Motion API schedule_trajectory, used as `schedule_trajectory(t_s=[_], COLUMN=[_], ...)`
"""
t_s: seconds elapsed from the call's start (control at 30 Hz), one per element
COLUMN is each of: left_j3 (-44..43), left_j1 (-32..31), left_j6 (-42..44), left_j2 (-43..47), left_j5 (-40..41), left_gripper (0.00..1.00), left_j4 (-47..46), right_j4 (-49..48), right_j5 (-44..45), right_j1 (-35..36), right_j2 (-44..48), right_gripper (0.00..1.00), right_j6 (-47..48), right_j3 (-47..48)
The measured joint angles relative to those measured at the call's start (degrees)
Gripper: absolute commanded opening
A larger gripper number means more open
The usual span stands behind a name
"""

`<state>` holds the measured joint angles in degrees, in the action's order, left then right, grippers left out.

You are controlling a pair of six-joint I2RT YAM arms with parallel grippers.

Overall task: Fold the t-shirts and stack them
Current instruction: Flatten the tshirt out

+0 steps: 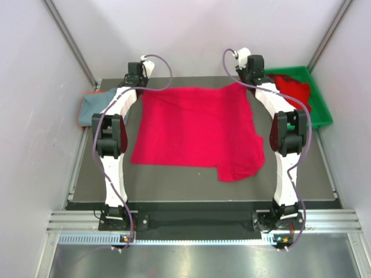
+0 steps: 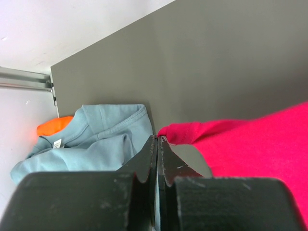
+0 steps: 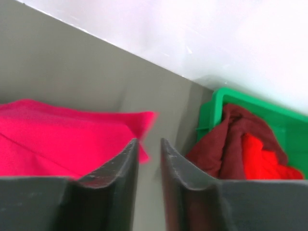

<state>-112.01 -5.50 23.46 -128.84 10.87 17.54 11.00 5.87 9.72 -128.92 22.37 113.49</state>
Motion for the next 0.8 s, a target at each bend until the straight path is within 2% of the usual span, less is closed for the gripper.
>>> schedule_trajectory(t_s=[0.03, 0.13, 0.3, 0.47, 0.63, 0.8], left_j3=[0.1, 0.2, 0.9, 1.0, 1.0, 2.1], left_j1=[0.0, 0.0, 0.0, 0.0, 0.0, -0.3], left_j6=[0.0, 0.0, 0.0, 0.1, 0.7, 1.4], left_j2=[0.0, 0.1, 0.1, 0.1, 0.1, 1.6], left_j5=[0.1, 0.2, 0.6, 0.8, 0.8, 0.6], left_gripper=[0.00, 0.00, 0.00, 0.00, 0.00, 0.00], left_j4=[0.0, 0.0, -0.2, 0.2, 1.2, 3.7], right_j4=[0.1, 0.7, 2.2, 3.6, 3.6, 3.3], right_j5=[0.2, 0.5, -1.1, -3.7, -11.0, -18.7], right_j1=[0.0, 0.0, -1.0, -3.7, -7.1, -10.4], right_j2=[0.3, 1.9, 4.3, 3.0, -2.5, -8.3], right_gripper=[0.54, 0.57, 0.57, 0.50, 0.47, 0.46], right_j6=[-0.1, 0.0, -1.5, -5.7, -16.5, -29.0], right_j3=[-0.4, -2.3, -3.3, 0.3, 7.6, 10.4])
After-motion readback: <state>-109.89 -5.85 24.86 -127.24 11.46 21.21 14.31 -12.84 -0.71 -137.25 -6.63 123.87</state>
